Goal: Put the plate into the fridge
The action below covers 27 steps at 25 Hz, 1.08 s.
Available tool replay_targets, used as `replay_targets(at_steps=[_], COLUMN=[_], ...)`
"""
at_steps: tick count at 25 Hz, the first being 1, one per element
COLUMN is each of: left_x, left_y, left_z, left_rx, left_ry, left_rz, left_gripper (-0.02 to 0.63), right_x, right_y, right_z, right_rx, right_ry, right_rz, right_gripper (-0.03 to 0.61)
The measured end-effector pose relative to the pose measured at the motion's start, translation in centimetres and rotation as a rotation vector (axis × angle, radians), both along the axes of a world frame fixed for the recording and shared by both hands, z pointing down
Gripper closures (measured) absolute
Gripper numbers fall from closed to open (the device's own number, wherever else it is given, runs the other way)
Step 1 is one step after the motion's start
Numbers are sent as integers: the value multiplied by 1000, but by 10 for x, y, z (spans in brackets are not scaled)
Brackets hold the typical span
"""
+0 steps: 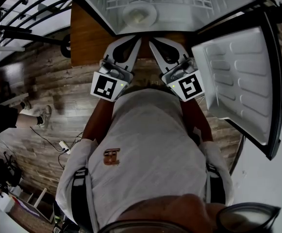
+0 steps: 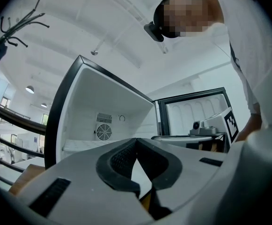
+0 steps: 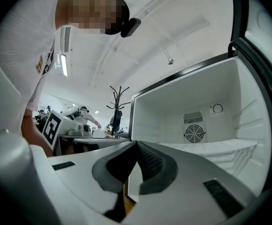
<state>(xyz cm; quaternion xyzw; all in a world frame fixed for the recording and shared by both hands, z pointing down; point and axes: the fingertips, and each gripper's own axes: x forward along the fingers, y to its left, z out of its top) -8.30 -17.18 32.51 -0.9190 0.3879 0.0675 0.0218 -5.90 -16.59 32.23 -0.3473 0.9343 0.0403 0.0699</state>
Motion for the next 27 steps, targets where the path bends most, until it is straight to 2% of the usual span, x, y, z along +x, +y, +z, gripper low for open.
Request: replay_targets(at_steps=[27], left_x=[9], left_y=[2], left_z=[-3], left_rx=[6], left_ry=[0], left_rz=[-1], left_gripper=[595], right_x=[10], right_y=[1], right_z=[4], right_rx=[-7], right_ry=[12], right_rz=[-3], right_gripper=[546])
